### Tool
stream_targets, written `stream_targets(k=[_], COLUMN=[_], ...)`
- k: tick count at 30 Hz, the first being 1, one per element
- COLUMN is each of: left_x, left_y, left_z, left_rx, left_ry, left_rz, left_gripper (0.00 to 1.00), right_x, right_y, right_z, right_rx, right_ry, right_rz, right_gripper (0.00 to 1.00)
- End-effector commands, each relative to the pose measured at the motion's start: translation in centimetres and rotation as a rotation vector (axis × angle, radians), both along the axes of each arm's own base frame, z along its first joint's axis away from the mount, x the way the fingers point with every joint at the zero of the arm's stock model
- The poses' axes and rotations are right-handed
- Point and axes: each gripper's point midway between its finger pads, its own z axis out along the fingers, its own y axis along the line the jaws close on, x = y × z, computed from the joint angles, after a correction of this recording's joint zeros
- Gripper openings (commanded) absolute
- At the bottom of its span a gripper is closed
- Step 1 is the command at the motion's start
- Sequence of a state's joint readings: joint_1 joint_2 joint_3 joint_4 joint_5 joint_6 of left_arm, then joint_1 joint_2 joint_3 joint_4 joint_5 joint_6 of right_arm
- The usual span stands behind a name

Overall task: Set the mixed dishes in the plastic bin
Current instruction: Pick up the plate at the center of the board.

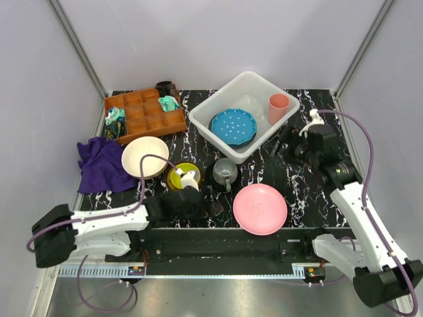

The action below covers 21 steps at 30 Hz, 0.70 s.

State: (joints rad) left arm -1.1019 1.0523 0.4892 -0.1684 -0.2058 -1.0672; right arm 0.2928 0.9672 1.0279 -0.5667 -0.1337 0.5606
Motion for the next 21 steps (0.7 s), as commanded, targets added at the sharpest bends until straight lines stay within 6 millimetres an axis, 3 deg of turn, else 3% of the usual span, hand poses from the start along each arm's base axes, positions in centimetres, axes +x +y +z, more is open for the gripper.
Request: stream_targets(k=[1, 2, 6, 15, 19, 21], left_x=[1.2, 0.9, 1.0, 1.2, 1.2, 1.0], left_y=[-5.1, -5.8, -8.1, -10.8, -11.4, -11.5], left_z=[2.6, 2.5, 1.9, 0.3, -0.4, -0.8], left_rx=[-0.146, -0.151, -0.197, -0.199, -0.191, -0.185], left_ry=[-0.07, -0.066, -0.056, -0.029, -0.013, -0.004], left_rz=[0.023, 0.013, 0.017, 0.014, 0.012, 0.005], left_gripper=[0.95, 0.95, 0.95, 0.91, 0.86, 0.76], right_x=[-3.0, -3.6, -4.7, -4.7, -4.7, -4.7], right_y=[-0.4, -0.5, -0.8, -1.0, -0.9, -1.0], right_z=[-2.5, -3.5, -3.7, -3.5, -3.5, -3.4], right_rx=[0.017, 0.009, 0.014, -0.006, -0.008, -0.007], right_ry=[0.076, 0.104, 0.1, 0.095, 0.097, 0.091], right_rz=[-0.002, 0.001, 0.002, 0.011, 0.014, 0.013], right_gripper=[0.89, 0.89, 0.89, 0.89, 0.89, 0.89])
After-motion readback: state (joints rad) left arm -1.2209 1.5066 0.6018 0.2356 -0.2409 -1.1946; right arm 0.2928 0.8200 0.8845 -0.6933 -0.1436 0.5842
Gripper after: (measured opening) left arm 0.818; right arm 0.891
